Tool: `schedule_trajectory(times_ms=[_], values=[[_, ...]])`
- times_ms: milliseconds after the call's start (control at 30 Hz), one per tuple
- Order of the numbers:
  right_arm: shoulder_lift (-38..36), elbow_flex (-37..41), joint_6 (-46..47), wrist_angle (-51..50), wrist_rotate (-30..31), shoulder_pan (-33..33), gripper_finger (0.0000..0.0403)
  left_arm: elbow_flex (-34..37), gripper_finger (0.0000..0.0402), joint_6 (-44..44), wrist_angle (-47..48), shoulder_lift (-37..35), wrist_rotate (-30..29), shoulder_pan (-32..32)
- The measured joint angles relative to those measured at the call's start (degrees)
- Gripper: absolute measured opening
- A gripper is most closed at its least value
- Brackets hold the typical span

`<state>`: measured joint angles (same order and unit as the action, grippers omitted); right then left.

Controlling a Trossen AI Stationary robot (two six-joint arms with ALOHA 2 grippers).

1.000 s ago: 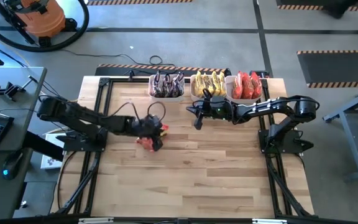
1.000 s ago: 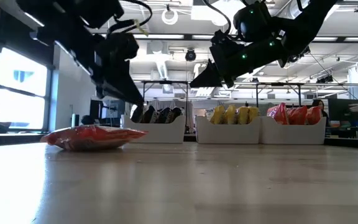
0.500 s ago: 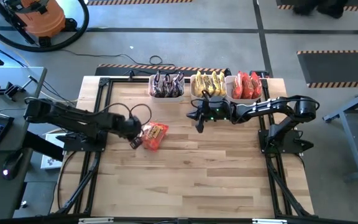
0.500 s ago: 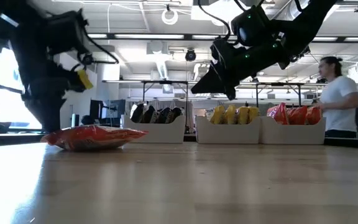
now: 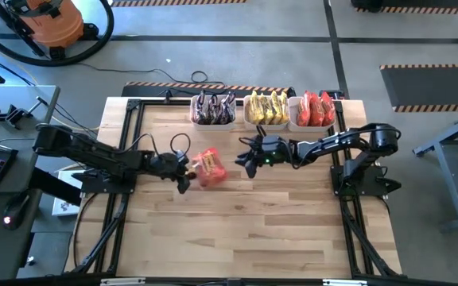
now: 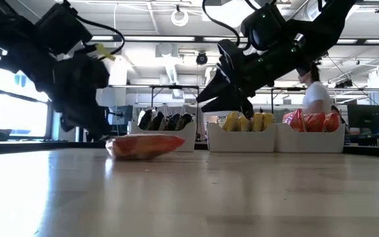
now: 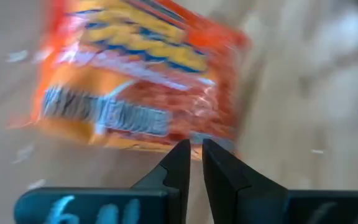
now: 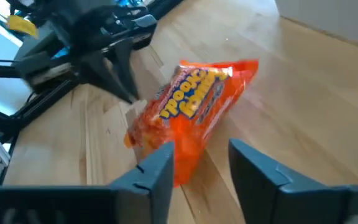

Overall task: Sort Maruchan noodles
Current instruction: Put the orange noodle into the right white bin

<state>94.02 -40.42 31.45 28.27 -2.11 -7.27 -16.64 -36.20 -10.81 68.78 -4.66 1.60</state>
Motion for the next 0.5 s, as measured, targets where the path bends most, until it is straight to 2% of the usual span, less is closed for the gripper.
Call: schedule_trajectory(times_ms=[67,167,200,367,500], values=[[0.06,0.0,1.32,-0.35,0.13,-0.09,0.015,-0.37,0.0035,1.47,-1.81,1.06,4.39,-0.01],[0.06,0.0,2.97,-0.22,0.13,-0.09,0.0173,-1.6,0.0035,4.08,1.73,0.65,9.06,0.36],[0.06,0.0,3.27,-0.28,0.13,-0.09,0.0179,-1.8,0.0035,5.01,2.43,0.1,8.37,0.54],[0.06,0.0,4.6,-0.02,0.14,-0.4,0.0195,-1.95,0.0035,7.29,0.88,-0.19,-2.99,1.12],[0.06,-0.13,5.36,0.03,-1.09,-1.15,0.0198,-1.97,0.0035,7.57,-0.24,2.27,-7.69,1.12]])
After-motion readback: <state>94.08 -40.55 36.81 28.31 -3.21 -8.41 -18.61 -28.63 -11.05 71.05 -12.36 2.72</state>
